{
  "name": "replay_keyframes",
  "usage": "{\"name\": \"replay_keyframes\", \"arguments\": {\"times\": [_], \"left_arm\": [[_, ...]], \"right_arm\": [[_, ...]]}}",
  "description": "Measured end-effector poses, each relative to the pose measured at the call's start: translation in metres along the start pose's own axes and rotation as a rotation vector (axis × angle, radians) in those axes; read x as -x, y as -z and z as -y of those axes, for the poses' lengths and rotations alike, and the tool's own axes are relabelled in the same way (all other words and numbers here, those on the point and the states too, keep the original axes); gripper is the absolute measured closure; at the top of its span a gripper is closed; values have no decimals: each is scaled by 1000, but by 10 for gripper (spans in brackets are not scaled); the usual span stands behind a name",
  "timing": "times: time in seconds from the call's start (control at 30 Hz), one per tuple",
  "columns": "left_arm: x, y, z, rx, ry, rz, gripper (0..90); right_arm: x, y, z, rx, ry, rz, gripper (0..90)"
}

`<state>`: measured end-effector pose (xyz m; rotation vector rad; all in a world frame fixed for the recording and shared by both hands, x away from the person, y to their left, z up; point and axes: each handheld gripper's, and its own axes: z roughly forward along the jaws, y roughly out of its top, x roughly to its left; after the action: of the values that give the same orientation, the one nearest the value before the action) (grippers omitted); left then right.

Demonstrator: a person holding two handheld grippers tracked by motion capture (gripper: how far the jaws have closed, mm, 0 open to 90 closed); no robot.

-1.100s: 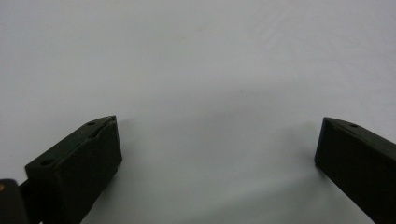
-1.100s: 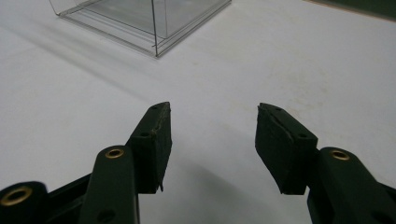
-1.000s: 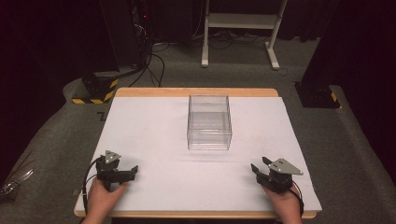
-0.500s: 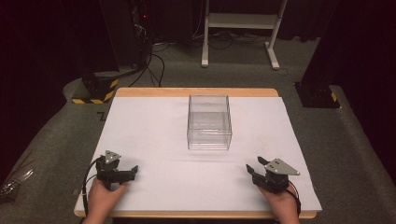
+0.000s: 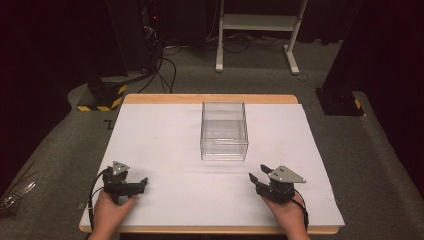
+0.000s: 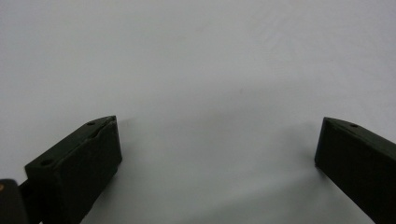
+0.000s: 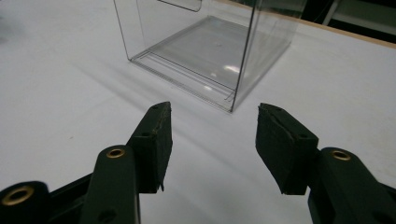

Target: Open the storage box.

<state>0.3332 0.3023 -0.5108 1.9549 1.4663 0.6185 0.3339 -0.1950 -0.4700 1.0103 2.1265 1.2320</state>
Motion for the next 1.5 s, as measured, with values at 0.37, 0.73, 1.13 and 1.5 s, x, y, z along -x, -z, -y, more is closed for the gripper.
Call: {"name": "replay_keyframes", "arguments": {"times": [0.37, 0.73, 1.13, 1.5], "left_arm": [[0, 0, 0, 1, 0, -1, 5], [0, 0, 0, 1, 0, 0, 6], [0, 0, 0, 1, 0, 0, 6], [0, 0, 0, 0, 0, 0, 5]], "right_arm": [[-5, -19, -13, -20, -8, -25, 446], [-11, -36, -29, -18, -12, -70, 458], [-13, -55, -42, 10, -46, -116, 438], [-11, -72, -48, 10, -67, -120, 421]]}}
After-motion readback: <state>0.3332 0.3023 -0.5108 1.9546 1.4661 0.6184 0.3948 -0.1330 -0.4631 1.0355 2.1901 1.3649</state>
